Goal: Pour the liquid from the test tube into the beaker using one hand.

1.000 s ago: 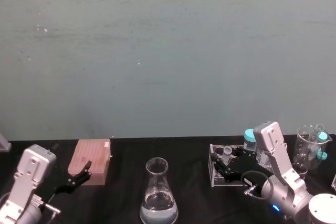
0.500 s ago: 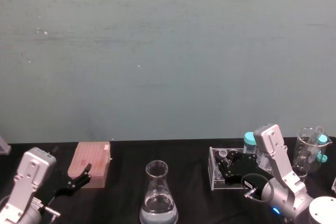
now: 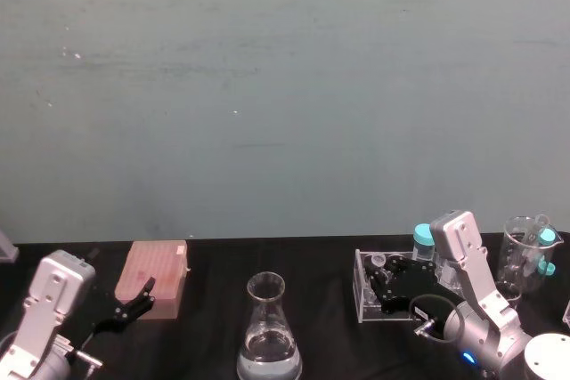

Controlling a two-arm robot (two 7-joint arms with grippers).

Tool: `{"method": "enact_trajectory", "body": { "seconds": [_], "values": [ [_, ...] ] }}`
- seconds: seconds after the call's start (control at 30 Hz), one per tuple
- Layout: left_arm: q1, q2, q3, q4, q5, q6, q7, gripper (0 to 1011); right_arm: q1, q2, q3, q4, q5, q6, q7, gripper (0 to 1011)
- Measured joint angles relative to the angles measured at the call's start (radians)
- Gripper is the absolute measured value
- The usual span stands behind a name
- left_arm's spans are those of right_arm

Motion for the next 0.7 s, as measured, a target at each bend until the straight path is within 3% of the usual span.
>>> {"method": "enact_trajectory", "body": {
  "seconds": [0.7],
  "values": [
    [0.000,0.000,0.000,0.000,0.000,0.000,0.000,1000,-0.006,0.008,0.002,-0.026,-0.004,0.008,-0.001,208]
  ]
}}
